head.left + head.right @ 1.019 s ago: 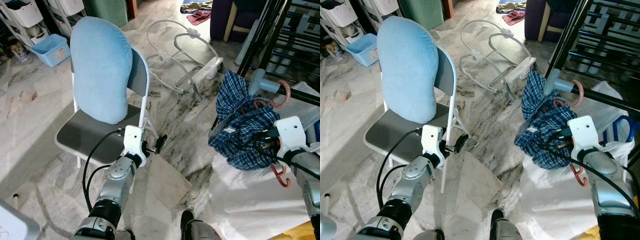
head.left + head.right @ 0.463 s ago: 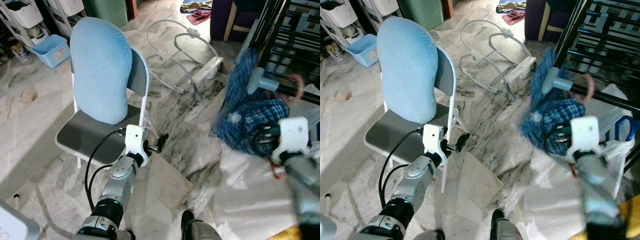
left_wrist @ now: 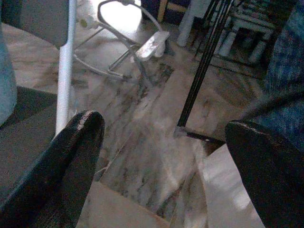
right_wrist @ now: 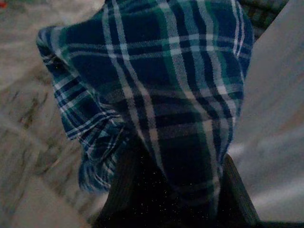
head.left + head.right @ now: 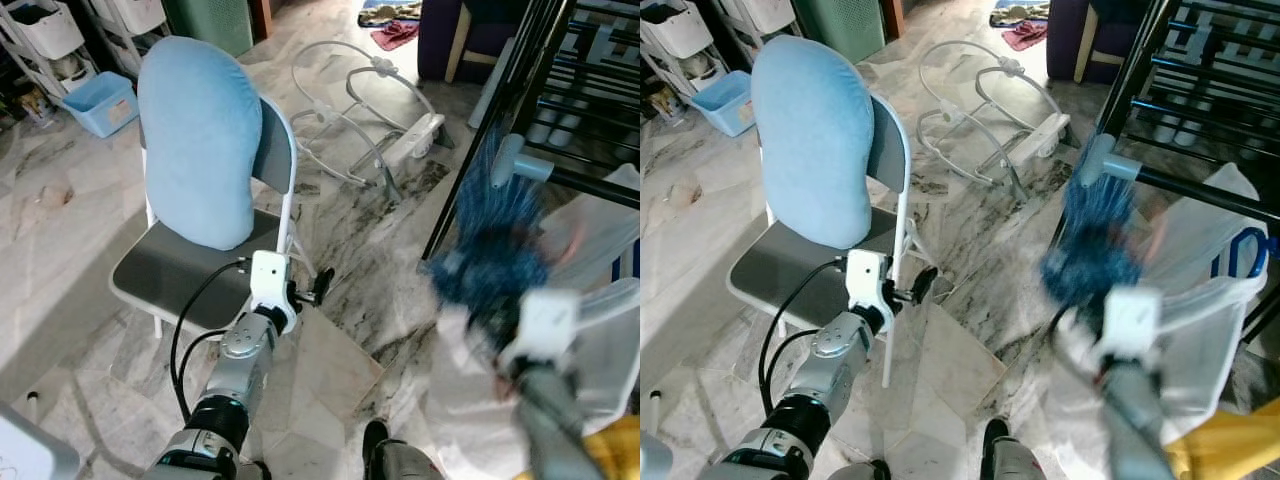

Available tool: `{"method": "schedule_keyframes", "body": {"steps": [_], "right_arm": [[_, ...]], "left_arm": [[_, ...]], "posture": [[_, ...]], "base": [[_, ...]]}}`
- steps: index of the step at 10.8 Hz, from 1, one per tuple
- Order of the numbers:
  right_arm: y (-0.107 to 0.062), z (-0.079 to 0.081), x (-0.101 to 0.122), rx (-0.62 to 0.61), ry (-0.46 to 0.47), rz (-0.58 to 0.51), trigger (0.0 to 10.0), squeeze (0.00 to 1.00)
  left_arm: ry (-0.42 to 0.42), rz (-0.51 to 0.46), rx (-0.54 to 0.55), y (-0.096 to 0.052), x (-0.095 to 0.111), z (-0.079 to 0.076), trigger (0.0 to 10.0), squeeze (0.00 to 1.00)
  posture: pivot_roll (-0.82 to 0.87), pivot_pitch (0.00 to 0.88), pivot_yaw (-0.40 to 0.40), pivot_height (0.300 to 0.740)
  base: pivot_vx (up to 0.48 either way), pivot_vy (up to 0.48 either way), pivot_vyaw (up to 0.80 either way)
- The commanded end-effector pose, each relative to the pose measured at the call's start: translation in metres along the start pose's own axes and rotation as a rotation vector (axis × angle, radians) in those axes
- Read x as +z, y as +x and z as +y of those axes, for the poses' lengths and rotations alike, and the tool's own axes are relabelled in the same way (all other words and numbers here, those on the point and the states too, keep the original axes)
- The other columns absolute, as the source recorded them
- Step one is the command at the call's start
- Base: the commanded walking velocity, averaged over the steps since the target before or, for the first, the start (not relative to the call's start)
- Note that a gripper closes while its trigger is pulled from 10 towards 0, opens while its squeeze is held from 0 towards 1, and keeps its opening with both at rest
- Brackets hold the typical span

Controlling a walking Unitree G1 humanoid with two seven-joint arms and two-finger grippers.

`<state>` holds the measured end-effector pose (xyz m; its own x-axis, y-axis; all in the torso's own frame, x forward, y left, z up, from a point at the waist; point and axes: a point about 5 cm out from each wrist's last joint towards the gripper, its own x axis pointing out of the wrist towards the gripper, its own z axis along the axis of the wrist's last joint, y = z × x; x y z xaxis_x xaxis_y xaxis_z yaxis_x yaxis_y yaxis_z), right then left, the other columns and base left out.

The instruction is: Hang hanger

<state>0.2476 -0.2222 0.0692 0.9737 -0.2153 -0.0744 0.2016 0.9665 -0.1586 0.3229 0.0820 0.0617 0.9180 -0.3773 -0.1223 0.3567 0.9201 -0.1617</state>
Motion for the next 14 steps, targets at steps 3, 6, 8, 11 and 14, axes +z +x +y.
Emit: {"method": "schedule_keyframes", "body": {"steps": [3,6,8,11,14], "right_arm": [[-0.006,0.008,-0.012,0.006,0.001,0.017,10.0,0.0],[0.005,0.007,-0.008,0.012,-0.001,0.003,10.0,0.0],[0.008,0.012,-0.007,0.033,0.011,0.001,10.0,0.0],[0.007,0.017,-0.008,0.058,0.014,0.001,10.0,0.0],[0.005,0.011,-0.011,0.052,0.01,0.01,10.0,0.0]], "left_arm": [[0.046,0.031,0.038,-0.004,-0.008,0.009,10.0,0.0],[0.057,0.05,0.057,-0.005,-0.012,0.009,10.0,0.0],[0.061,0.048,0.061,-0.004,-0.012,0.01,10.0,0.0],[0.069,0.048,0.071,-0.005,-0.012,0.012,10.0,0.0],[0.09,0.046,0.098,-0.014,-0.016,0.024,10.0,0.0]], "posture": [[-0.19,0.163,0.066,0.74],[-0.19,0.163,0.059,0.74],[-0.19,0.162,0.06,0.74],[-0.18,0.169,0.057,0.74],[-0.18,0.181,0.06,0.74]], "base": [[0.0,0.0,0.0],[-0.425,0.0,0.0],[-0.48,0.0,0.0],[-0.48,0.0,0.0],[-0.466,0.0,0.0]]}}
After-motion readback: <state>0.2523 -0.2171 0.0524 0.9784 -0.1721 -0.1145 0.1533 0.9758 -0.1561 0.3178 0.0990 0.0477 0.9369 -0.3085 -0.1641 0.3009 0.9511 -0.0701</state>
